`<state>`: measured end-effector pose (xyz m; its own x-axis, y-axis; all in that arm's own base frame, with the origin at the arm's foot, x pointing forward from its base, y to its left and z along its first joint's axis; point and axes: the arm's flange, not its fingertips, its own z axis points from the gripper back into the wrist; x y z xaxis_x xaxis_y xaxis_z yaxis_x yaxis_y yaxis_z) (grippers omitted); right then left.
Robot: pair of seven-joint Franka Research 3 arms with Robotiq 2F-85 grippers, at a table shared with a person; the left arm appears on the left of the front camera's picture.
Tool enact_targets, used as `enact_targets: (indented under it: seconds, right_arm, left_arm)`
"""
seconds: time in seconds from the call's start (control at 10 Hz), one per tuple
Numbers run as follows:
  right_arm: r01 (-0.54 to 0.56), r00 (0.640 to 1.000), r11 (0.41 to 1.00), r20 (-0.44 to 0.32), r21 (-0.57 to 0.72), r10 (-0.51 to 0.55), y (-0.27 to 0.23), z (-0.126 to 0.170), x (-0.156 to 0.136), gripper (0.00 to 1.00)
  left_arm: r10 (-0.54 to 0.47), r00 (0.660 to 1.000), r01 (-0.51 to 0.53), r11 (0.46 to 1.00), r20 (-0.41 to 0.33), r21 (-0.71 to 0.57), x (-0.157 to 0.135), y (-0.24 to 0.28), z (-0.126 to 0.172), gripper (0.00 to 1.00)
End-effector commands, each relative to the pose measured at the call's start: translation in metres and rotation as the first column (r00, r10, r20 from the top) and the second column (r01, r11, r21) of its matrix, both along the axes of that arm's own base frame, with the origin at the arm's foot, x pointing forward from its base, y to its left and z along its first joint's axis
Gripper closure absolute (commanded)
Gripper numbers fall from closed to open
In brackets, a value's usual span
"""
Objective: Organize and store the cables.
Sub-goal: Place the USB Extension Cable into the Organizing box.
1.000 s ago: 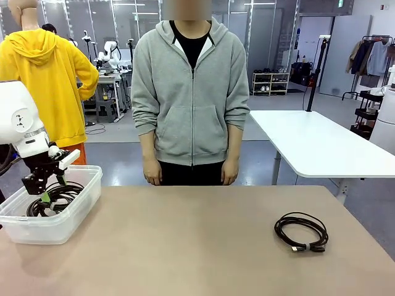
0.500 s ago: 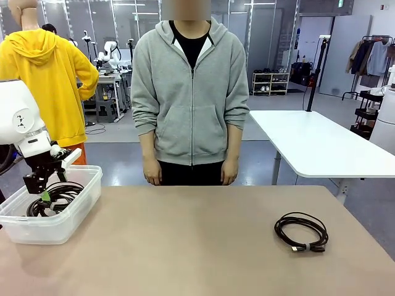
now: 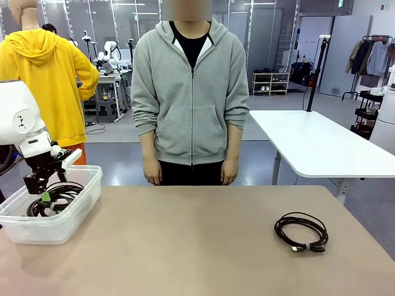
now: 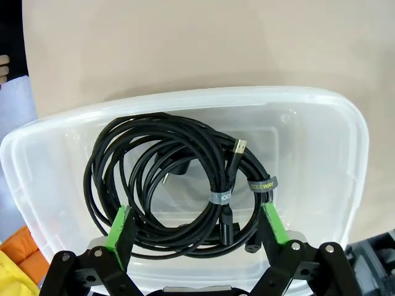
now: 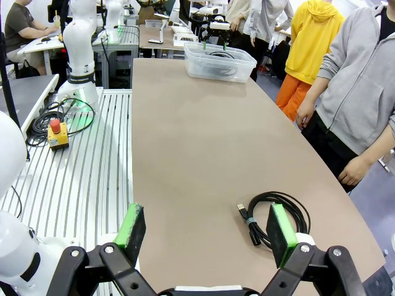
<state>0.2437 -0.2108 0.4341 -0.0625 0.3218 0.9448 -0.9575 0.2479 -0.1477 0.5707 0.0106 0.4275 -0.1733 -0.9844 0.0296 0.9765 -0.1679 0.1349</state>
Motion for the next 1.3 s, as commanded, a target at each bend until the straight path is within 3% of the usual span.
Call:
enact_targets:
  seconds: [0.0, 0.3, 0.4, 0.6, 0.7, 0.8, 1.0, 1.2]
  right_arm:
    - [0.007, 1.000, 1.000, 0.007, 0.015, -0.008, 0.003, 0.001, -0.001, 0.00]
    - [0.007, 1.000, 1.000, 0.007, 0.015, -0.008, 0.003, 0.001, -0.001, 0.00]
    - [0.000, 1.000, 1.000, 0.000, 0.000, 0.000, 0.000, 0.000, 0.000, 0.00]
    - [-0.052, 0.997, 0.983, 0.043, -0.176, 0.061, 0.019, 0.075, -0.016, 0.00]
    - [-0.099, 0.994, 0.945, 0.014, -0.313, 0.109, 0.038, 0.097, -0.009, 0.00]
    - [-0.130, 0.991, 0.867, -0.037, -0.482, 0.128, 0.062, 0.108, 0.008, 0.00]
    - [-0.210, 0.976, 0.792, -0.075, -0.573, 0.205, 0.098, 0.114, 0.038, 0.00]
    - [-0.298, 0.951, 0.708, -0.135, -0.640, 0.279, 0.137, 0.110, 0.063, 0.00]
  left_arm:
    - [-0.020, 1.000, 0.020, 1.000, -0.010, -0.006, 0.000, 0.003, 0.001, 0.00]
    - [0.000, 1.000, 0.000, 1.000, 0.000, 0.000, 0.000, 0.000, 0.000, 0.00]
    - [0.054, 0.998, -0.058, 0.994, -0.038, -0.093, -0.015, 0.000, 0.016, 0.00]
    - [0.135, 0.990, -0.138, 0.978, -0.034, -0.157, -0.067, -0.006, 0.046, 0.00]
    - [0.186, 0.983, -0.184, 0.972, 0.003, -0.146, -0.092, -0.004, 0.060, 0.00]
    - [0.260, 0.966, -0.253, 0.952, 0.017, -0.172, -0.119, 0.003, 0.071, 0.00]
    - [0.383, 0.922, -0.353, 0.893, 0.059, -0.280, -0.155, 0.022, 0.086, 0.00]
    - [0.569, 0.820, -0.474, 0.737, 0.062, -0.482, -0.201, 0.051, 0.114, 0.00]
